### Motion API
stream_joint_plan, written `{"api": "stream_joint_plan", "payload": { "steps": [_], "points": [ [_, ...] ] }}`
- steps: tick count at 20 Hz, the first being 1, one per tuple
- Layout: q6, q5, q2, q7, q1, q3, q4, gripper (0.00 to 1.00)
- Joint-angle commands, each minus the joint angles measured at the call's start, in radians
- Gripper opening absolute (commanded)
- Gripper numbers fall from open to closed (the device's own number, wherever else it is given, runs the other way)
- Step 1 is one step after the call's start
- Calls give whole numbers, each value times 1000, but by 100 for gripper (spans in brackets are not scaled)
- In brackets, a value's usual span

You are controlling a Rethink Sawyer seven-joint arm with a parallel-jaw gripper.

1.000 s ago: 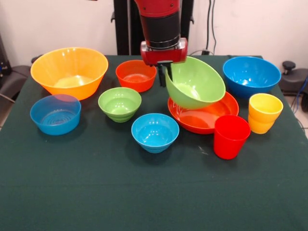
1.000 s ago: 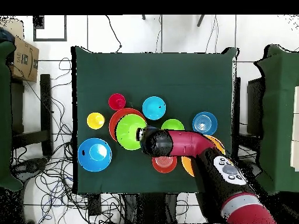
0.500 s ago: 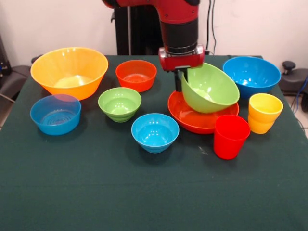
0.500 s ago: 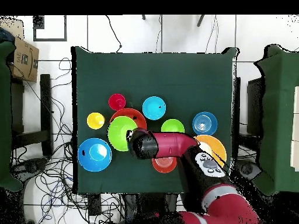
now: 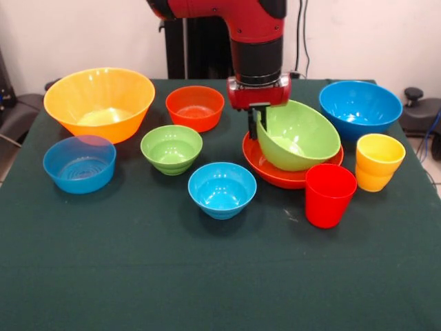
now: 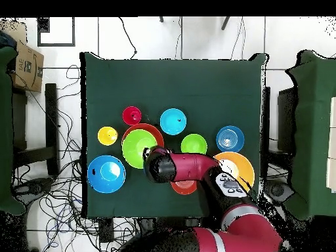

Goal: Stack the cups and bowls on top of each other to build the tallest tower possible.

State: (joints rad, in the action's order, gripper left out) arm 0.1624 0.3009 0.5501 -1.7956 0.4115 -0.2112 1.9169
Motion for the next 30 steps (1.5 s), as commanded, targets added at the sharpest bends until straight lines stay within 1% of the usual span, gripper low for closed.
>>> {"api": "stream_joint_plan", "payload": {
  "steps": [1, 8, 14, 15, 25, 28, 30],
  "points": [
    [-61, 15, -48, -124, -1, 29, -40, 0],
    [-73, 23, -62, -103, 10, 38, -52, 0],
    [-91, 18, -70, -117, -7, 55, -54, 0],
    [-89, 17, -72, -117, -9, 59, -56, 100],
    [-60, 8, -75, -105, -8, 58, -63, 100],
    [-74, 9, -77, -109, -9, 58, -63, 100],
    [-102, 15, -75, -109, -18, 66, -83, 100]
  ]
}}
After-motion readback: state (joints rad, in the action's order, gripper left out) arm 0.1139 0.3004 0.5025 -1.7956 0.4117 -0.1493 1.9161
